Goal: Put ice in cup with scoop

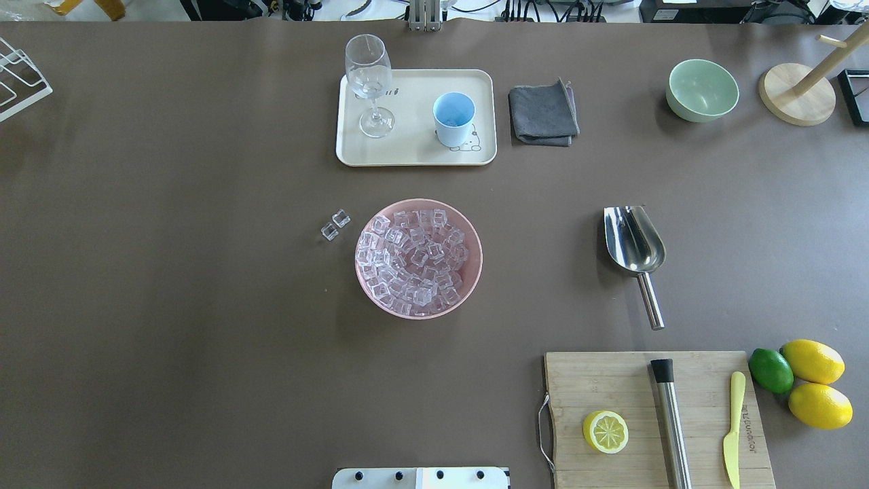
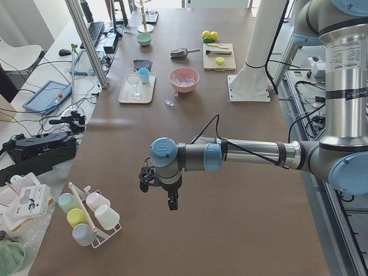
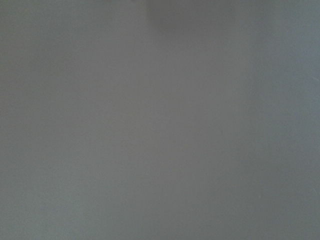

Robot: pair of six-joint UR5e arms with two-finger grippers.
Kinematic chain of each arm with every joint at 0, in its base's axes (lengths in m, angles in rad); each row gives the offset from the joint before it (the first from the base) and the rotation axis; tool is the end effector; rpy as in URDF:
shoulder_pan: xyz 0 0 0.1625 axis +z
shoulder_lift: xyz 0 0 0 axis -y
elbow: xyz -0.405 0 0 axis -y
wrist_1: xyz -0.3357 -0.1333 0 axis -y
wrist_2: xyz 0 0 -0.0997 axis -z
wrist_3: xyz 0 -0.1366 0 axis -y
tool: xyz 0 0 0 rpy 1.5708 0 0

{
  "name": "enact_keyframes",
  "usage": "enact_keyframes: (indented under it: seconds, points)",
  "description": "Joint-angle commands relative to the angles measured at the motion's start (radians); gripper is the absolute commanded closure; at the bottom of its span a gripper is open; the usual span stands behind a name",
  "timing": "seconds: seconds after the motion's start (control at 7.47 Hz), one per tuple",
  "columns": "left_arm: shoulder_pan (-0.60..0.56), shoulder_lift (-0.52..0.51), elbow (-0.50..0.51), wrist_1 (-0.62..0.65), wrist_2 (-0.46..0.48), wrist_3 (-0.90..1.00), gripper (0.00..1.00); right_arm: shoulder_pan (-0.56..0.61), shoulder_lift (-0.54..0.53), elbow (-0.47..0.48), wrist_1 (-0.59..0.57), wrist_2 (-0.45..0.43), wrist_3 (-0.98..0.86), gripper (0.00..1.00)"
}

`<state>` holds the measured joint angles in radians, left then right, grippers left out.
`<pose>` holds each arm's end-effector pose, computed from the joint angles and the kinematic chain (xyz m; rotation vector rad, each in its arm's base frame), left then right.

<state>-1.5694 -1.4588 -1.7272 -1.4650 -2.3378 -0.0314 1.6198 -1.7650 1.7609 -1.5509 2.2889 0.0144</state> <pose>-0.0380 -0.3836 0.6543 -0.0709 0.7658 -0.0521 0.0609 -0.3563 0.6625 0.0275 -0.7178 0.0550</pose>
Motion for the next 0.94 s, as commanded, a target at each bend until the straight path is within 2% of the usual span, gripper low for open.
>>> enact_keyframes:
  seconds: [0.0, 0.8]
  points:
    - [0.0, 0.0, 0.002, 0.0, 0.0, -0.001, 0.01, 0.0, 0.001, -0.004, 0.0, 0.001, -0.001, 0.0]
    - [0.0, 0.0, 0.002, 0.0, 0.0, -0.001, 0.01, 0.0, -0.001, 0.003, 0.002, 0.0, -0.002, 0.0]
